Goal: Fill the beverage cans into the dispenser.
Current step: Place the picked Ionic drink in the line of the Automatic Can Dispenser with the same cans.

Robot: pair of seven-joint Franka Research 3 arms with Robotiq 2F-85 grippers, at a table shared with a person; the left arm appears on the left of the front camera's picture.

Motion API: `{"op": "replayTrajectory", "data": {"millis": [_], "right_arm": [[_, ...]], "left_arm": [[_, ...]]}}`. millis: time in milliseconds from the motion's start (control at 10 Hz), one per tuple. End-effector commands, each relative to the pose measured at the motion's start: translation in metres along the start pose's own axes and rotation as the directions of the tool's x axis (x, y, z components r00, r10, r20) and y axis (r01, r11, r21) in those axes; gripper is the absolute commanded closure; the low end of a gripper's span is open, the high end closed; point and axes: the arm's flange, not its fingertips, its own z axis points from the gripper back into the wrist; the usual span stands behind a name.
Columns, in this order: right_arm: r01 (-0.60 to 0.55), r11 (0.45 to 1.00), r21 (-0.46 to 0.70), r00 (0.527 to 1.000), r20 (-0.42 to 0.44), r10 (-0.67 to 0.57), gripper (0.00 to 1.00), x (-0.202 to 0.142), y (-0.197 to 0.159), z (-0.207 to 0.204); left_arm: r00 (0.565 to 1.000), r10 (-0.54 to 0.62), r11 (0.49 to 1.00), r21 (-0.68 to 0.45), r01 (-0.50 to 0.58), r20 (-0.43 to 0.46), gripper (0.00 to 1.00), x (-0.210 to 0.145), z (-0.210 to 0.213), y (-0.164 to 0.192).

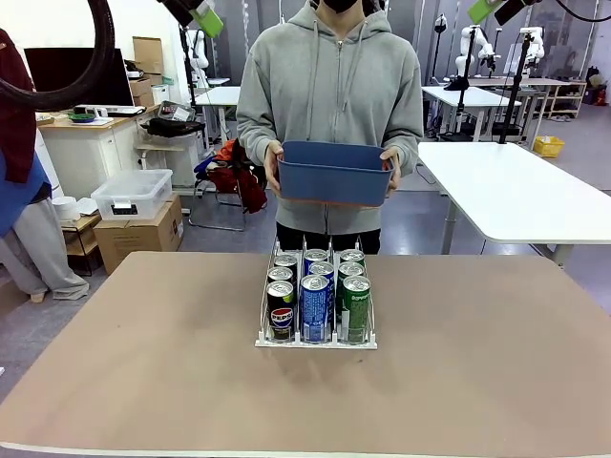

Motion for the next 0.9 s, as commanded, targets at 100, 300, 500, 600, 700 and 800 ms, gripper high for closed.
{"op": "replayTrajectory", "data": {"millis": [100,300,500,600,700,800], "right_arm": [[0.002,1.0,0.001,1.0,-0.001,-0.002,0.0,-0.0019,0.0006,0.0001],[0.002,1.0,0.001,1.0,-0.001,-0.002,0.0,-0.0019,0.0006,0.0001],[0.002,1.0,0.001,1.0,-0.001,-0.002,0.0,-0.0019,0.0006,0.0001],[0.002,1.0,0.001,1.0,-0.001,-0.002,0.0,-0.0019,0.0006,0.0001],[0.002,1.0,0.001,1.0,-0.001,-0.002,0.0,-0.0019,0.0006,0.0001],[0.002,1.0,0.001,1.0,-0.001,-0.002,0.0,-0.0019,0.0006,0.0001]], "left_arm": [[1.0,-0.008,1.0,-0.004,0.008,-0.007,0.0,-0.0009,-0.0034,0.0009],[1.0,-0.008,1.0,-0.004,0.008,-0.007,0.0,-0.0009,-0.0034,0.0009],[1.0,-0.008,1.0,-0.004,0.008,-0.007,0.0,-0.0009,-0.0034,0.0009],[1.0,-0.008,1.0,-0.004,0.008,-0.007,0.0,-0.0009,-0.0034,0.0009],[1.0,-0.008,1.0,-0.004,0.008,-0.007,0.0,-0.0009,-0.0034,0.0009],[1.0,-0.008,1.0,-0.004,0.008,-0.007,0.0,-0.0009,-0.0034,0.0009]]}}
